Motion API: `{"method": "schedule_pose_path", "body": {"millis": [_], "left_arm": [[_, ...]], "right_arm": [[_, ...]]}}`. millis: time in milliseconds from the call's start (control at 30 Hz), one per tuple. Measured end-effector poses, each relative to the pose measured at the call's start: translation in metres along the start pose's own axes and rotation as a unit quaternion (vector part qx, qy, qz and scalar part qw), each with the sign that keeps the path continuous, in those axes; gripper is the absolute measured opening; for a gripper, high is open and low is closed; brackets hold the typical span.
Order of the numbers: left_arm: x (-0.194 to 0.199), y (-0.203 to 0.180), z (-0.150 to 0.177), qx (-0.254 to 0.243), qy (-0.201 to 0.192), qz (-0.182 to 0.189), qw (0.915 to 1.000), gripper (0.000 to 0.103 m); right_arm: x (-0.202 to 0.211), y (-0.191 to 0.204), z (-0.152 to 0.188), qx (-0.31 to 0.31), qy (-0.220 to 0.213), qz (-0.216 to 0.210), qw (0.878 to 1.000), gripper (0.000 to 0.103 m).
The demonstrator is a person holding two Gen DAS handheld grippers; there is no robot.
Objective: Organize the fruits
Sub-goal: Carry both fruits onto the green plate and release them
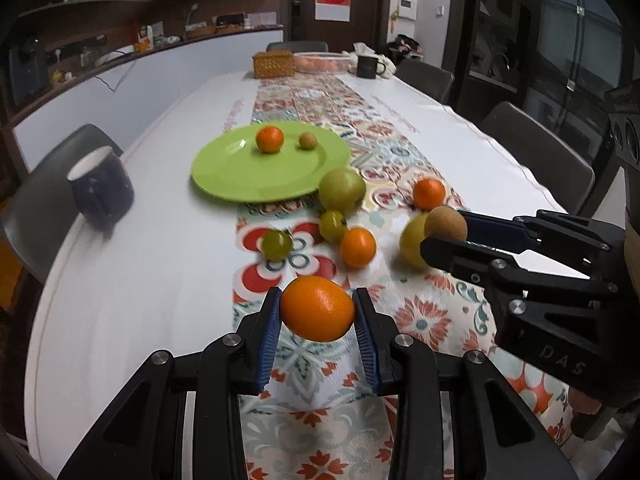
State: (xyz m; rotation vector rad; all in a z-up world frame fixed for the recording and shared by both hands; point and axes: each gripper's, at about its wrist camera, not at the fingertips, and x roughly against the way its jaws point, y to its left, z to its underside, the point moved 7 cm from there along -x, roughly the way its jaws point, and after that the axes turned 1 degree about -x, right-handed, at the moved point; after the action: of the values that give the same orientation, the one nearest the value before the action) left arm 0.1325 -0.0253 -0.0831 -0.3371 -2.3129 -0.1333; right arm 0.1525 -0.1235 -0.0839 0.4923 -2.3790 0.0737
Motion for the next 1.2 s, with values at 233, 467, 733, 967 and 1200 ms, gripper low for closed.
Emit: {"method": "schedule_pose_path", "body": {"millis": [233,467,733,967,1200], "left_arm": [[0.013,0.012,-0.029,0.006,-0.029,-0.014,0.9995,0.035],[0.018,0.029,-0.065,0.006,-0.055,-0.039,0.9977,0.035],[0.012,0.050,-0.109,0.008,-0.074,-0.048,0.9961,0.035],[-0.019,0.066,-0.139,0.026,-0.048,-0.028,0.9981,0.035],[-0.066,0.082,-0.152,0.023,-0.007,-0.028,0.9993,0.035]], "right_arm": [[0.005,-0.002,-0.034,-0.005,-0.025,-0.014,1.000,0.031],[-0.002,-0.003,-0.069,0.006,-0.037,-0.016,0.999,0.031],[-0.016,-0.010,-0.113,0.007,-0.044,-0.022,0.999,0.031],[-0.052,-0.017,-0.142,-0.003,-0.011,-0.038,0.999,0.031],[-0.104,-0.034,-0.152,-0.029,0.050,-0.042,0.997,0.031]]}}
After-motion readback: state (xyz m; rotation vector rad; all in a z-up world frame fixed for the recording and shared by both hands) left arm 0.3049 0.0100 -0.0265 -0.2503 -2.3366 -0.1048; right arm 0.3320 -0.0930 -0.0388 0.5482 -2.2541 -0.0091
